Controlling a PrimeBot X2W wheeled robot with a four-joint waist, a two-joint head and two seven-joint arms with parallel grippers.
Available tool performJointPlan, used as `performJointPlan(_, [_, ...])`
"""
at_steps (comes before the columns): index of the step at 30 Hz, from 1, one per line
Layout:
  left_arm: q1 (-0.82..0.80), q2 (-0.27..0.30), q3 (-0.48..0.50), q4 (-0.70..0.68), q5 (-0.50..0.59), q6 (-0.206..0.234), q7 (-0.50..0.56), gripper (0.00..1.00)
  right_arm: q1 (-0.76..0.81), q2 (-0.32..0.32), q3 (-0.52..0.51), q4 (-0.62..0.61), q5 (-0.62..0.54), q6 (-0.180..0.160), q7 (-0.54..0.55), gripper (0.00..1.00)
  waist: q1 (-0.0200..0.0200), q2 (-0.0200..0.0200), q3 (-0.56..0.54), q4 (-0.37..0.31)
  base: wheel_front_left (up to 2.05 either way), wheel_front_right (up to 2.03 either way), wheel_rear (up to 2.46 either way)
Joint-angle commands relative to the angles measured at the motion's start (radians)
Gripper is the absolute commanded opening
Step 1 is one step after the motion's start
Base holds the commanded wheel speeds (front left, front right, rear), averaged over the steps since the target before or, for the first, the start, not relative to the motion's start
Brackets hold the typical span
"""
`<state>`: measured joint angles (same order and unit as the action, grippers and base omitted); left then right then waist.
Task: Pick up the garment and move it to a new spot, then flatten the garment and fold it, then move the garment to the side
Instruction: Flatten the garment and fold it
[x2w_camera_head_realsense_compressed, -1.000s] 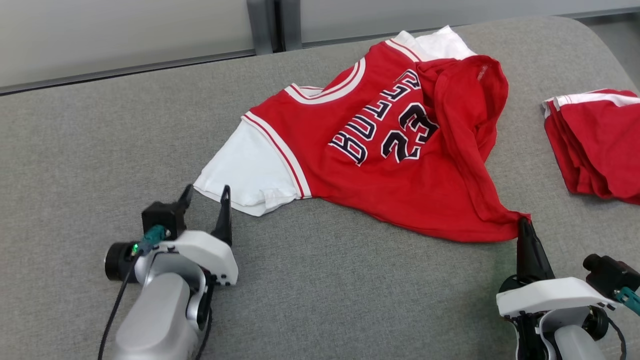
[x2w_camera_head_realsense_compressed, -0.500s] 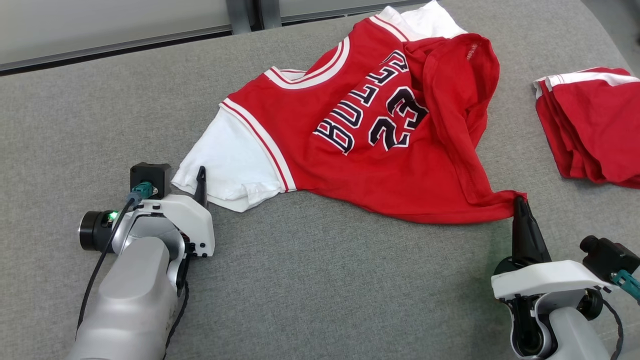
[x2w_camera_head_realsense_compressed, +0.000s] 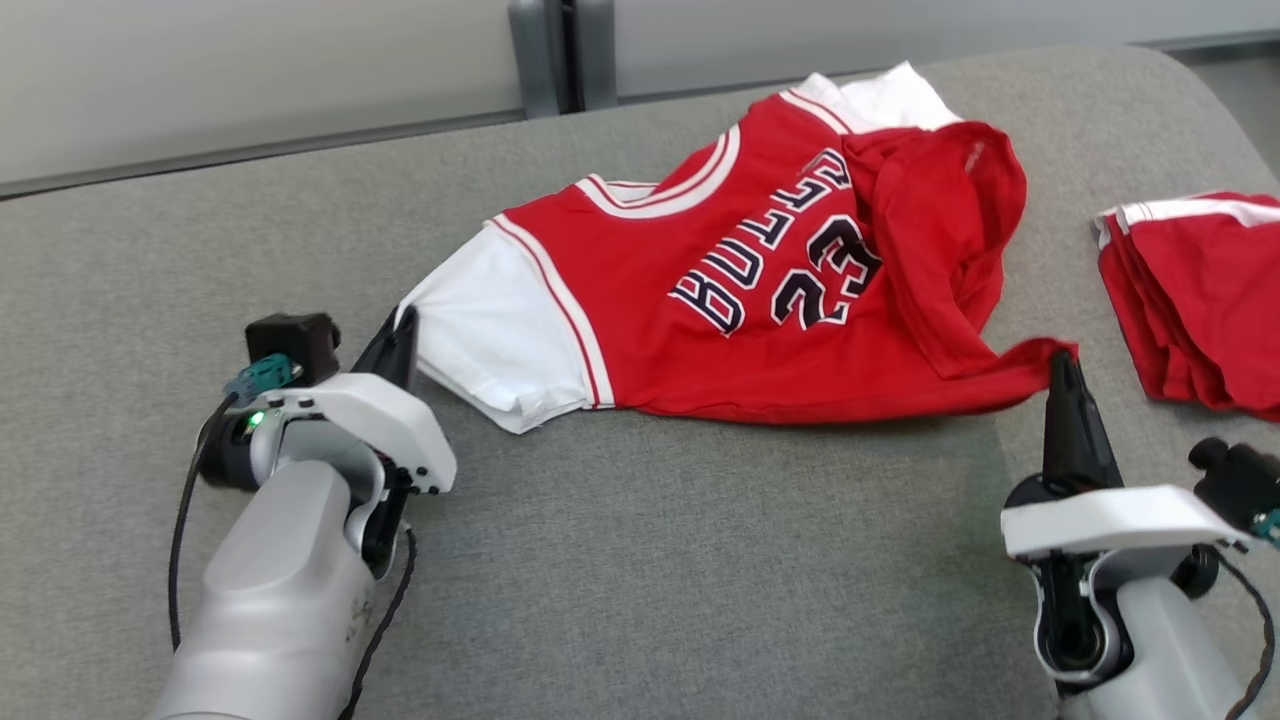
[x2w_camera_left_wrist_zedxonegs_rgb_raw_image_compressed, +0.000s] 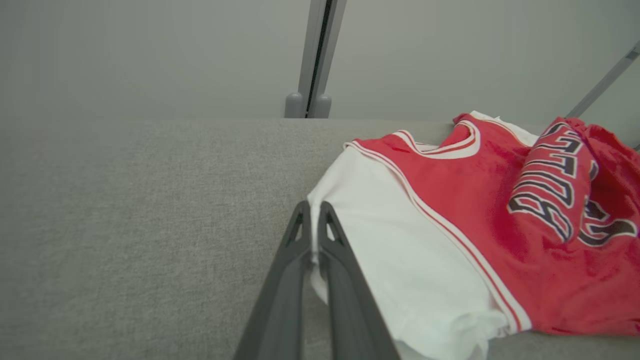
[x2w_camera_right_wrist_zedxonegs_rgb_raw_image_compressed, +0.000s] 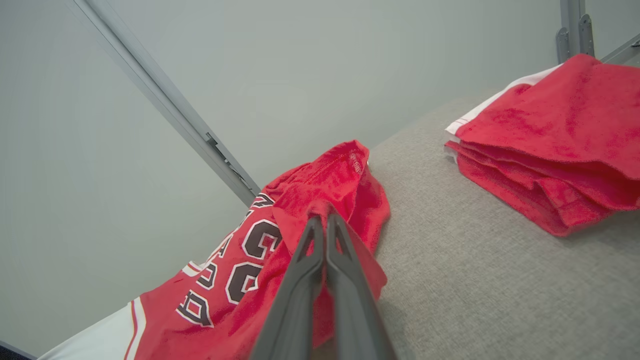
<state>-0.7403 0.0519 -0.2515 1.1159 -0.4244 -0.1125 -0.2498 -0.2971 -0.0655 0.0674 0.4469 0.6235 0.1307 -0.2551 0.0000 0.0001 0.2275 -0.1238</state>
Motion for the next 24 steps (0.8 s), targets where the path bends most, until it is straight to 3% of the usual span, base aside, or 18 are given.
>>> performJointPlan(1, [-0.003, 0.002, -0.020, -0.043, 0.002, -0.010, -0.009, 0.00, -0.026, -0.004, 0.000, -0.024, 0.044, 0.000, 0.010, 0.00, 0.0000, -0.0001, -0.038, 0.028, 0.00, 0.00, 0.00])
performJointPlan(6, [-0.031, 0.001, -0.022, -0.210, -0.094, -0.018, -0.012, 0.00, -0.083, -0.029, 0.033, -0.094, 0.115, 0.000, 0.045, 0.00, 0.0000, -0.0001, -0.103, 0.071, 0.00, 0.00, 0.00])
performJointPlan(13, [-0.092, 0.004, 0.007, -0.533, -0.306, -0.018, 0.104, 0.00, -0.200, -0.036, 0.041, -0.201, 0.219, 0.000, 0.038, 0.00, 0.0000, -0.0001, -0.190, 0.119, 0.00, 0.00, 0.00])
performJointPlan(18, [-0.161, 0.002, 0.088, -0.702, -0.432, 0.063, 0.180, 0.00, -0.286, -0.022, 0.004, -0.236, 0.241, 0.000, 0.006, 0.00, 0.0000, -0.0001, -0.244, 0.131, 0.00, 0.00, 0.00])
performJointPlan(24, [-0.199, 0.000, 0.110, -0.814, -0.515, 0.169, 0.165, 0.00, -0.363, -0.008, -0.057, -0.253, 0.205, 0.000, -0.008, 0.00, 0.0000, -0.0001, -0.273, 0.137, 0.00, 0.00, 0.00])
